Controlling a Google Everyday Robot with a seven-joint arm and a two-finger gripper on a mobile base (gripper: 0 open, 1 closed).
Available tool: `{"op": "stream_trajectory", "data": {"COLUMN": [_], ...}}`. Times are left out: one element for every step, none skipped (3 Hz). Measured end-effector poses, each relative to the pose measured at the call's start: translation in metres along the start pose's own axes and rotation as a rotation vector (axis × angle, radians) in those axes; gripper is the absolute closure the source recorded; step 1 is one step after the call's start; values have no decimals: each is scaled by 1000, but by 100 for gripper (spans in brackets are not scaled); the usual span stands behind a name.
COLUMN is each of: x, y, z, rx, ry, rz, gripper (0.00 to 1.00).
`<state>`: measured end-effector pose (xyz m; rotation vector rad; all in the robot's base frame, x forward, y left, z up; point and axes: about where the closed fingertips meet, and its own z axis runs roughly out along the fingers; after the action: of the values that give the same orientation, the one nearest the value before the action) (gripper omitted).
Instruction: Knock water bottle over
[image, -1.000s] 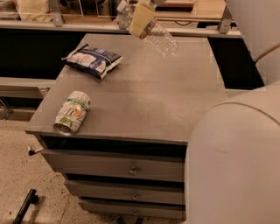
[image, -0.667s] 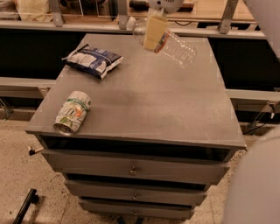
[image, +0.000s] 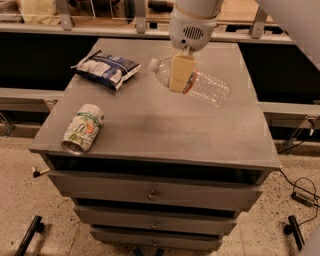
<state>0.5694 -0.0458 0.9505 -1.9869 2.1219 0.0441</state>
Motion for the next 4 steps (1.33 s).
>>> {"op": "stream_trajectory", "data": {"x": [-11,-27,-33,-38], "y": [-5,-7,-6,-3], "z": [7,47,76,105], "rx": [-7,-38,-70,-101], "ry": [33,138,180,244], "rz": [-27,-52,-57,-50], "gripper": [100,100,100,84]}}
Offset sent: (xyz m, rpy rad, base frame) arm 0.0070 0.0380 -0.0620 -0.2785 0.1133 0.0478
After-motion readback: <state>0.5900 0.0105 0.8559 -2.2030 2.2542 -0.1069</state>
